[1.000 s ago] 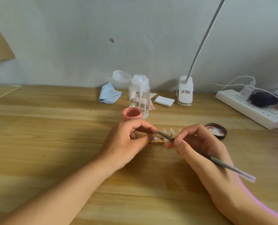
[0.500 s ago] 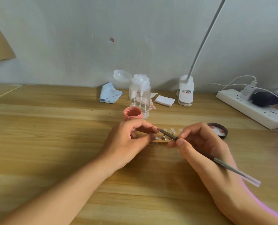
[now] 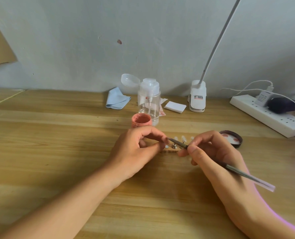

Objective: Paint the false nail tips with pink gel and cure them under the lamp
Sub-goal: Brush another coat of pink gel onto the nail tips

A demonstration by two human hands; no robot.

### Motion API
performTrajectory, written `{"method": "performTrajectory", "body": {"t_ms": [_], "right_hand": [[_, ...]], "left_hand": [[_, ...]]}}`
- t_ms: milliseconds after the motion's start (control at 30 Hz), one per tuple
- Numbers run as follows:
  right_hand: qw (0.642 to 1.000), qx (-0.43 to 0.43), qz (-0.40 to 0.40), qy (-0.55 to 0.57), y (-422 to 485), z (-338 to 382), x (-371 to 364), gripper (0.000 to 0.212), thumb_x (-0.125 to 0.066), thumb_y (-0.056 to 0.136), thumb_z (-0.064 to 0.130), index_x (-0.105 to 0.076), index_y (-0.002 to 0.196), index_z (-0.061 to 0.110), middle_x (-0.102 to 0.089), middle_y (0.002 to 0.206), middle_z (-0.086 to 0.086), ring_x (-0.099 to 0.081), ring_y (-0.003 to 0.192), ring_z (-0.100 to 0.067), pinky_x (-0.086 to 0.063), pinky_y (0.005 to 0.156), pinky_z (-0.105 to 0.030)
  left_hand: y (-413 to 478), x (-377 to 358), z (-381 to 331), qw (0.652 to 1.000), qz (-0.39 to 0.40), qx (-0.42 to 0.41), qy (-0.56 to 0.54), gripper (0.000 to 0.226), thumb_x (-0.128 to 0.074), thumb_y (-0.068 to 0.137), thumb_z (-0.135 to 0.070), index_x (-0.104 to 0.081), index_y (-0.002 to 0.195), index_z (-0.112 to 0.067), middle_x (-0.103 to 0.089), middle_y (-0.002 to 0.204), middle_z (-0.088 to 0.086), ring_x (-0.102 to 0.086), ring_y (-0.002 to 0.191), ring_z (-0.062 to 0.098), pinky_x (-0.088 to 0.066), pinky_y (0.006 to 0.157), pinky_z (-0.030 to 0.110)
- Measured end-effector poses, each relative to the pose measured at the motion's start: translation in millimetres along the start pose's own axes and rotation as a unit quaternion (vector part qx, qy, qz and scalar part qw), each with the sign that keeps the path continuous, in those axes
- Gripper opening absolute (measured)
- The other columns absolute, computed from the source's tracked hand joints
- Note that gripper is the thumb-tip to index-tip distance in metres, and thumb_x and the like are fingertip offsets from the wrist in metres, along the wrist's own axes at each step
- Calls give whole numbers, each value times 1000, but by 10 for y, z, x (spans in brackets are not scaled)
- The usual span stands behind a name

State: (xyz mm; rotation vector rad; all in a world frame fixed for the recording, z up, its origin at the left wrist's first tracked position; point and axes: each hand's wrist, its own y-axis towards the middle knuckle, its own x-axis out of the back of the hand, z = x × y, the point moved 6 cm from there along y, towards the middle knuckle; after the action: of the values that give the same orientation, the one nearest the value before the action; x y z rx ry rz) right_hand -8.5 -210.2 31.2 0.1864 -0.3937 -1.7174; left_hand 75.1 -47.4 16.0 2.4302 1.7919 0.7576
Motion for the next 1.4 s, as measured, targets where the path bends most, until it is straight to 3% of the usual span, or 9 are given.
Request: {"method": "performTrajectory", "body": {"t_ms": [167,367,533,633,767,900,1067,1200,1400], "right_hand": [[1000,1,-23,20,-8,-16,40,8,-67,88,28,-61,84,25,-77,84,-3,-62,66,-2,-48,64,-18],[999,3,-24,35,-15,14,39,8,-65,84,31,-64,91,25,-76,84,-4,-61,67,-2,-48,65,-17],[998,31,-21,47,-29,67,20,14,-71,85,21,-65,96,17,-76,94,-7,-72,90,-11,-51,75,-14],[998,36,-17,57,-26,73,24,14,-68,84,15,-63,97,12,-76,92,-8,-72,90,-13,-52,76,-17],[998,26,-24,51,-20,39,43,8,-62,83,17,-62,91,15,-77,83,-6,-66,71,-10,-50,67,-23],[996,31,-47,70,-10,17,84,12,-60,82,17,-58,91,9,-76,80,-8,-58,65,-12,-48,64,-20],[997,9,-33,71,8,-32,75,10,-62,80,18,-59,88,13,-77,82,-8,-60,65,-10,-51,65,-18],[998,-8,-11,68,9,-48,52,6,-64,81,22,-61,86,23,-77,87,-7,-61,70,-9,-50,71,-23],[998,-9,-3,59,7,-31,35,6,-64,81,25,-62,87,26,-78,88,-3,-66,73,-3,-50,70,-17]], "left_hand": [[-1,-10,-13,1000,11,1,-3,17,-75,87,-16,-74,87,-34,-74,97,-18,-38,56,25,-34,59,29],[-4,-9,-27,999,28,17,-42,15,-75,86,-14,-75,88,-29,-75,99,-12,-64,91,44,-50,86,60],[-9,-20,-40,997,43,21,-63,10,-75,86,-11,-73,88,-21,-76,96,-8,-68,97,3,-50,87,30],[-7,-25,-57,996,52,23,-73,10,-73,87,-8,-71,88,-18,-76,97,-6,-69,97,6,-50,83,28],[-25,-19,-61,994,50,35,-90,8,-74,86,-11,-73,92,-17,-76,99,-2,-67,100,25,-51,87,47],[-26,2,-64,994,38,30,-100,9,-75,85,-12,-75,91,-19,-76,96,-7,-70,90,7,-50,78,19],[-30,-12,-53,994,39,34,-98,10,-72,87,-11,-75,95,-18,-77,98,-5,-70,97,10,-50,82,25],[-30,-17,-66,993,40,41,-101,10,-69,90,-11,-75,98,-14,-77,96,-5,-67,86,-6,-42,61,5],[-24,-27,-51,993,44,46,-96,10,-68,91,-15,-76,97,-17,-77,96,-8,-65,85,-8,-39,61,2]]}}
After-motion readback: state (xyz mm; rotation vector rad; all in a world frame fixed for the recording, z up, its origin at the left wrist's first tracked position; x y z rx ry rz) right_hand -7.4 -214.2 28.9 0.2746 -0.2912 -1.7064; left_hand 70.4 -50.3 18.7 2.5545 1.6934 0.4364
